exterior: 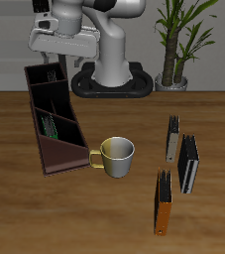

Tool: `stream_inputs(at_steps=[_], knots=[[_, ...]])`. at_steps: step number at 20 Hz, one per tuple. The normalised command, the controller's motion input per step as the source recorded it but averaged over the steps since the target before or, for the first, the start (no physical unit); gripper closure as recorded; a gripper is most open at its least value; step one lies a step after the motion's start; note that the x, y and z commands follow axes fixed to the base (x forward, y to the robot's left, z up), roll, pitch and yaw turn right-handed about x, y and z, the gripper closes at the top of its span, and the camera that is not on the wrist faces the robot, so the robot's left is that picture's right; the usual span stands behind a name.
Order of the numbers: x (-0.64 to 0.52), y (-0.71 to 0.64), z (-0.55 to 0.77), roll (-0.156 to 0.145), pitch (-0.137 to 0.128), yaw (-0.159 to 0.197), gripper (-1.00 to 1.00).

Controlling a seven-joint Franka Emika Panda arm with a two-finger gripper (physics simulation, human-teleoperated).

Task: Place the green book into the right desk caddy's left compartment and place the black book into the right desk caddy's right compartment and place the orange book into the right desk caddy's right compartment

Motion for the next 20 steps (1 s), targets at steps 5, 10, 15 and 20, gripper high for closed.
stream_inputs(at_steps=[5,10,15,20], knots=[[0.66,0.31,-0.06,0.038,-0.004,-0.018,-1.0],[0.33,0.5,0.01,0.043,-0.007,0.002,-1.0],[0.37,0.52,0.05,0.013,-0.029,-0.002,-1.0],[0.35,0.37,0.02,0.012,-0.039,-0.047,-1.0]])
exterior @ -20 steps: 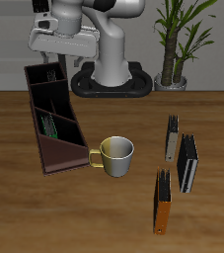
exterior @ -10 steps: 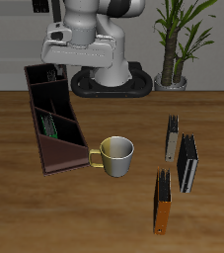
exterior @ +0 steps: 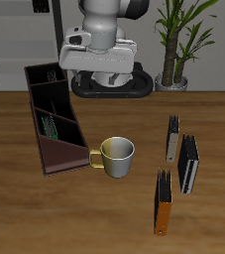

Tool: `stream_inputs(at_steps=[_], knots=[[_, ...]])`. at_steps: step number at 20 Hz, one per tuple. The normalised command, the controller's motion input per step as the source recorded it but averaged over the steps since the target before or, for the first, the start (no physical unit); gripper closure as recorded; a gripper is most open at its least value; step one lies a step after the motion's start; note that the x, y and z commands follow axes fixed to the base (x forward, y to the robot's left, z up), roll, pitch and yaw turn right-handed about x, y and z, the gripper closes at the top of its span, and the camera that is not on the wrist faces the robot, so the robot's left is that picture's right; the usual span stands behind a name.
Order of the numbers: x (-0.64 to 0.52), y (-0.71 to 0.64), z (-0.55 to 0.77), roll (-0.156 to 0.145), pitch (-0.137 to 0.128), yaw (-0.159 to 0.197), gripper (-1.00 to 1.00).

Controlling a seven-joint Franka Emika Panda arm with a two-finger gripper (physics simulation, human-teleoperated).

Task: Place the green book into the right desk caddy's left compartment and place the black book into the right desk caddy's right compartment and place the orange book into the right desk caddy's right compartment

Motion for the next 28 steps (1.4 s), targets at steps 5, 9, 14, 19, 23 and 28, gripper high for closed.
stream_inputs(at_steps=[5,9,14,19,23,28], knots=[[0.28,0.28,0.04,0.006,-0.009,-0.002,-1.0],[0.29,0.26,0.03,0.014,0.017,0.009,-1.0],[0.33,0.32,-0.02,0.016,0.007,0.017,-1.0],[0.29,0.27,-0.03,0.017,-0.012,0.06,-1.0],[0.32,0.51,0.02,0.044,-0.006,-0.004,-1.0],[0.19,0.3,0.08,0.052,-0.035,0.034,-1.0]])
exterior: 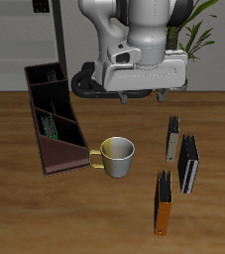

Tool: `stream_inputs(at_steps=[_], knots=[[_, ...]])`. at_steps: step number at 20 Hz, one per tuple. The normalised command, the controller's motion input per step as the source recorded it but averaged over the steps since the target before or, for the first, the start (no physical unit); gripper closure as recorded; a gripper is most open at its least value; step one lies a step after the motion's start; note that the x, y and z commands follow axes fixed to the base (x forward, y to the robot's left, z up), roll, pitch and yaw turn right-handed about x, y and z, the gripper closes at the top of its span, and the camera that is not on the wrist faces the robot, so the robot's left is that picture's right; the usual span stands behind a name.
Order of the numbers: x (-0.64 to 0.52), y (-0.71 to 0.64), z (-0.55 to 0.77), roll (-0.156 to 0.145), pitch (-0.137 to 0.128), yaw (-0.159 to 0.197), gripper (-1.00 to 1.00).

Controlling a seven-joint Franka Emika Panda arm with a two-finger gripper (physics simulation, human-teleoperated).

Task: Place the green book into the right desk caddy's left compartment and place the black book into the right desk caddy's right compartment and place the orange book into the right desk caddy's right compartment

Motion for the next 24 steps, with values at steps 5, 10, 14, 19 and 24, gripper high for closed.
stream_inputs(at_steps=[5,10,14,19,24], knots=[[0.43,0.2,0.03,0.019,-0.007,-0.005,-1.0],[0.41,0.23,0.01,0.02,-0.029,-0.021,-1.0],[0.33,0.07,-0.11,-0.016,0.008,-0.05,-1.0],[0.31,0.04,-0.1,0.008,-0.022,-0.037,-1.0],[0.22,0.11,-0.16,0.02,-0.014,-0.028,-1.0]])
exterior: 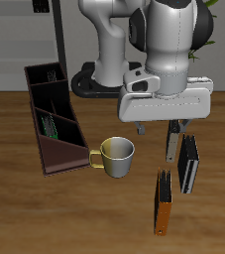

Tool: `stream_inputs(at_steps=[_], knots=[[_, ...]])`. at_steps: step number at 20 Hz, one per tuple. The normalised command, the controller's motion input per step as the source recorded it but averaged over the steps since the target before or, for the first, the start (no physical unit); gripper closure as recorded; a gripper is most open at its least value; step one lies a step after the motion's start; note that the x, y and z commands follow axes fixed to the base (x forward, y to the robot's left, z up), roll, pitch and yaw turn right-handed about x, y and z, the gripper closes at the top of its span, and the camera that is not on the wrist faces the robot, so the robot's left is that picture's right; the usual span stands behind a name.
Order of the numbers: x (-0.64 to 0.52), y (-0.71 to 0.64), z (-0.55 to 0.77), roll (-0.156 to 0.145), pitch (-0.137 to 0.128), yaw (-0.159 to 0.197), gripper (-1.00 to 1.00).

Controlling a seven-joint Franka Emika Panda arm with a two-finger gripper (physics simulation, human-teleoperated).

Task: Place the green book into the right desk caddy's left compartment and place the black book into the right desk caddy's right compartment and place the orange book into the right desk caddy's right compartment

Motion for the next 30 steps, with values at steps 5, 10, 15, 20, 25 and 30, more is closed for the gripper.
stream_inputs(at_steps=[5,10,15,20,25,30], knots=[[0.23,-0.01,-0.18,-0.006,-0.021,-0.065,-1.0],[0.16,0.07,-0.27,-0.002,-0.025,-0.056,-1.0],[0.1,0.13,-0.31,-0.002,0.002,-0.017,-1.0],[0.04,0.11,-0.36,0.017,-0.018,-0.015,-1.0],[0.07,-0.03,-0.25,0.002,0.025,0.002,-1.0],[0.03,-0.05,-0.08,0.001,0.02,0.002,-1.0]])
